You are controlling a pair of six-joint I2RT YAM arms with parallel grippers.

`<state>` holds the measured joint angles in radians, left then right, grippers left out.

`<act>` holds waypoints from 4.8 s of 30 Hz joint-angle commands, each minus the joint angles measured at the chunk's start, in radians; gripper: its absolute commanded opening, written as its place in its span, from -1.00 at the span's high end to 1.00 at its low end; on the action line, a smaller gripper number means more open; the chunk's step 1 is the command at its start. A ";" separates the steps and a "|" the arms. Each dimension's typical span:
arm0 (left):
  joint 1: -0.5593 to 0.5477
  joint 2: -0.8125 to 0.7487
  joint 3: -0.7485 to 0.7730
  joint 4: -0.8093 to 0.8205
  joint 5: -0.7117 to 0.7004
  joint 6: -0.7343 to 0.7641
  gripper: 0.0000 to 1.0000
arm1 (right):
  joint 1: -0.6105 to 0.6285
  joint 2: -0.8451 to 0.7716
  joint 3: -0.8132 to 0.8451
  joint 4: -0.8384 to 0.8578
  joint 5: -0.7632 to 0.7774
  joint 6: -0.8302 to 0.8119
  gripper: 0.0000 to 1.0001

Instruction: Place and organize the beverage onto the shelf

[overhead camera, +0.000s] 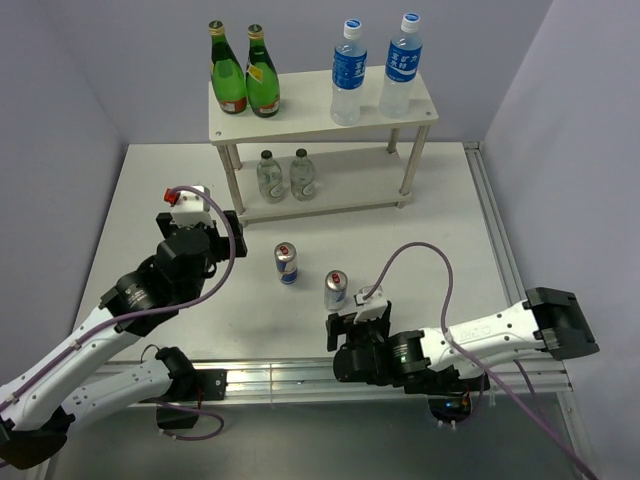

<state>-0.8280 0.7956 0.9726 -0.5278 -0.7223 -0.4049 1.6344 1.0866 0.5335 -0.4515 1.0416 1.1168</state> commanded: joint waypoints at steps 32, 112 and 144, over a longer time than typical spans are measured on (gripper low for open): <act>0.006 -0.035 0.009 0.020 0.020 0.021 -0.99 | -0.354 0.483 -0.024 0.936 0.095 -0.376 0.38; 0.023 -0.024 0.001 0.014 0.030 0.012 -0.99 | -1.249 0.886 0.867 0.637 -0.276 -0.706 -0.37; 0.029 0.004 0.006 0.002 0.018 0.002 -0.99 | -1.210 0.555 0.479 0.827 -0.522 -0.769 -1.00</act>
<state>-0.8043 0.7860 0.9703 -0.5285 -0.7040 -0.4042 0.4110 1.7569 1.0470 0.3557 0.5072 0.3370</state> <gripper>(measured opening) 0.994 0.997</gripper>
